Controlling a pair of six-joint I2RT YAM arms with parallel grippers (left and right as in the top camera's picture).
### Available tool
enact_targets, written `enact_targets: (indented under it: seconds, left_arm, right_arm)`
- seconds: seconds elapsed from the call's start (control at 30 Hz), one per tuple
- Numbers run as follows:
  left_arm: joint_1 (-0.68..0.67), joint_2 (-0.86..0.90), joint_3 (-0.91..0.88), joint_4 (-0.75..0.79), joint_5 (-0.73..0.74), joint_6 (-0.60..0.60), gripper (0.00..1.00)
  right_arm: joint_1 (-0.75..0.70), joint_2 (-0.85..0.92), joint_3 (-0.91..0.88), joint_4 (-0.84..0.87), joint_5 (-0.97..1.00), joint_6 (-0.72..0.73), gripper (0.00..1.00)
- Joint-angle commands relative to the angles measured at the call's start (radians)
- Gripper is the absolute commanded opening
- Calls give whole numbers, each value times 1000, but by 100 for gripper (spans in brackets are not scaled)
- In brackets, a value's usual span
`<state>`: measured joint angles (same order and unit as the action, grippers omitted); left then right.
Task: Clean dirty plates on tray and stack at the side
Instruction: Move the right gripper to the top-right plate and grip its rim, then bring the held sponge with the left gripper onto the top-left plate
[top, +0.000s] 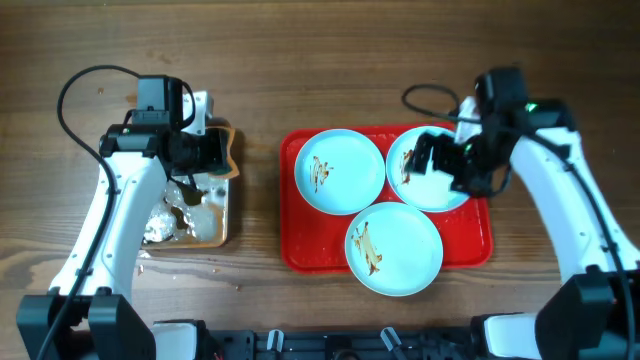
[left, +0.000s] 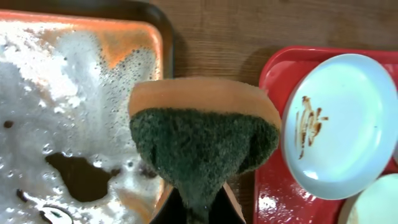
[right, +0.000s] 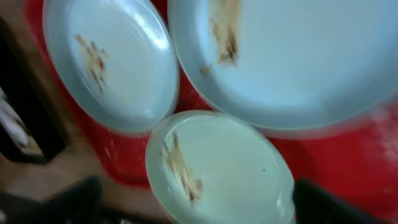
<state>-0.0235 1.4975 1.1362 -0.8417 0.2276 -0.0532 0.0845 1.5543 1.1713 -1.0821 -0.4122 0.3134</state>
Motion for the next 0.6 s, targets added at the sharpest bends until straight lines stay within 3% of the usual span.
enact_targets:
  seconds: [0.0, 0.03, 0.1, 0.17, 0.33, 0.57]
  left_arm:
    - [-53, -16, 1, 25, 45, 19, 4]
    - [-88, -12, 1, 32, 45, 19, 4]
    - [-134, -6, 1, 51, 45, 18, 4]
    - [-175, -2, 1, 69, 45, -10, 4]
    - [-230, 16, 1, 73, 45, -15, 4]
    - [-230, 16, 1, 71, 45, -15, 4]
  right_arm:
    - [60, 0, -212, 156, -115, 51, 52]
    - [93, 0, -266, 248, -173, 71, 59]
    - [137, 0, -268, 312, -195, 103, 57]
    - [180, 0, -269, 353, -146, 196, 73]
    - [214, 26, -270, 478, -55, 372, 60]
    - [214, 228, -270, 571, -55, 410, 54]
